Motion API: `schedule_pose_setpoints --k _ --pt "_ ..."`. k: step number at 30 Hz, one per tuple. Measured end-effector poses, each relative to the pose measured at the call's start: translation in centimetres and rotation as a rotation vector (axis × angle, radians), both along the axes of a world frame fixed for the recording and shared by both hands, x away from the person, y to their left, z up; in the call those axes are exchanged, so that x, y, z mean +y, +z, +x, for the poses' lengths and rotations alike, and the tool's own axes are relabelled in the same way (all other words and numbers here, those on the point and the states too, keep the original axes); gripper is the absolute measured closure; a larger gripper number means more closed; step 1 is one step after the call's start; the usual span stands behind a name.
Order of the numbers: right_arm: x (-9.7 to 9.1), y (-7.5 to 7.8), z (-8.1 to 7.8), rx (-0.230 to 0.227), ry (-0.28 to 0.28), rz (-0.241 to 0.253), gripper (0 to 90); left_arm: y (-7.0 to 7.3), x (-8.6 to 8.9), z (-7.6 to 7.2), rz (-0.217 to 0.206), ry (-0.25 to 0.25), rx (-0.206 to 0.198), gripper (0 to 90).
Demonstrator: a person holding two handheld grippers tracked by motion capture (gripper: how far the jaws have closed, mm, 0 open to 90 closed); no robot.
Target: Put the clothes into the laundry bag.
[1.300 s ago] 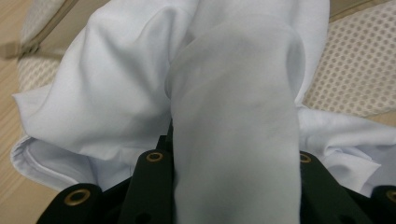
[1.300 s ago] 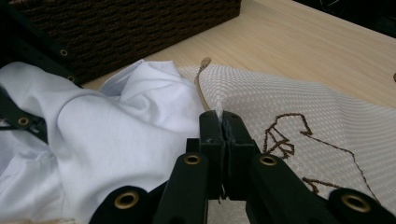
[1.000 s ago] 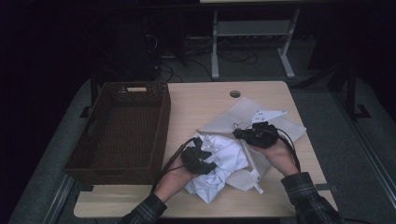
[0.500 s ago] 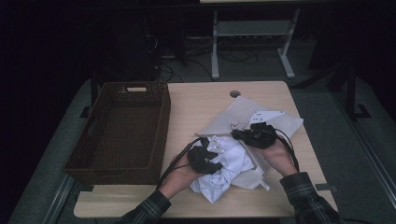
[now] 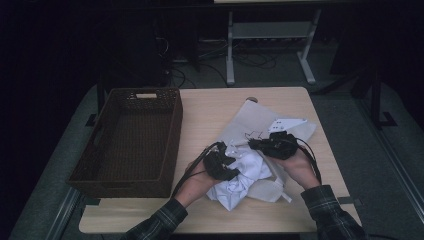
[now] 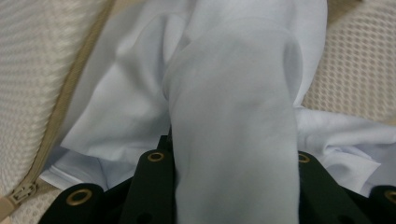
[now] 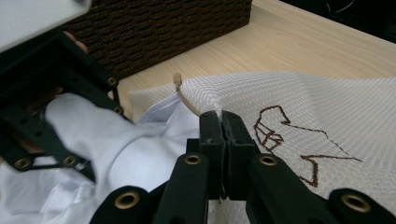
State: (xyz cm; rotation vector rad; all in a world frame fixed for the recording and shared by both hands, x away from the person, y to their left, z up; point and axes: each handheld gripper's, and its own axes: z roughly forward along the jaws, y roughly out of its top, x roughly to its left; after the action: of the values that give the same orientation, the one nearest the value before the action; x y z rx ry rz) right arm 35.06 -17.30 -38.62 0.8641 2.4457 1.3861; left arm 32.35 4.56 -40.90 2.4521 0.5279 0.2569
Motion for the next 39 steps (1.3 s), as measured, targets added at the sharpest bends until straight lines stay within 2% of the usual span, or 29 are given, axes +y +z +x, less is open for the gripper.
schedule_pose_setpoints --k 3,12,23,31,39 --pt "0.1 0.0 0.0 0.001 0.003 0.003 87.3 -0.1 0.2 0.3 0.008 0.022 -0.002 66.9" --pt "0.2 0.2 -0.1 -0.005 0.003 0.007 87.3 0.0 -0.7 0.7 0.013 0.025 -0.012 66.9" --pt "-0.1 0.5 -0.1 -0.008 -0.007 0.029 87.3 0.0 -1.0 2.4 0.007 0.112 0.001 66.9" --pt "0.1 0.3 0.0 -0.003 -0.01 0.017 87.3 -0.3 -1.8 3.3 0.005 0.142 0.001 66.6" --pt "-0.3 -0.1 0.3 -0.001 -0.038 -0.003 87.3 -0.9 -2.7 4.3 0.004 0.162 0.008 65.4"
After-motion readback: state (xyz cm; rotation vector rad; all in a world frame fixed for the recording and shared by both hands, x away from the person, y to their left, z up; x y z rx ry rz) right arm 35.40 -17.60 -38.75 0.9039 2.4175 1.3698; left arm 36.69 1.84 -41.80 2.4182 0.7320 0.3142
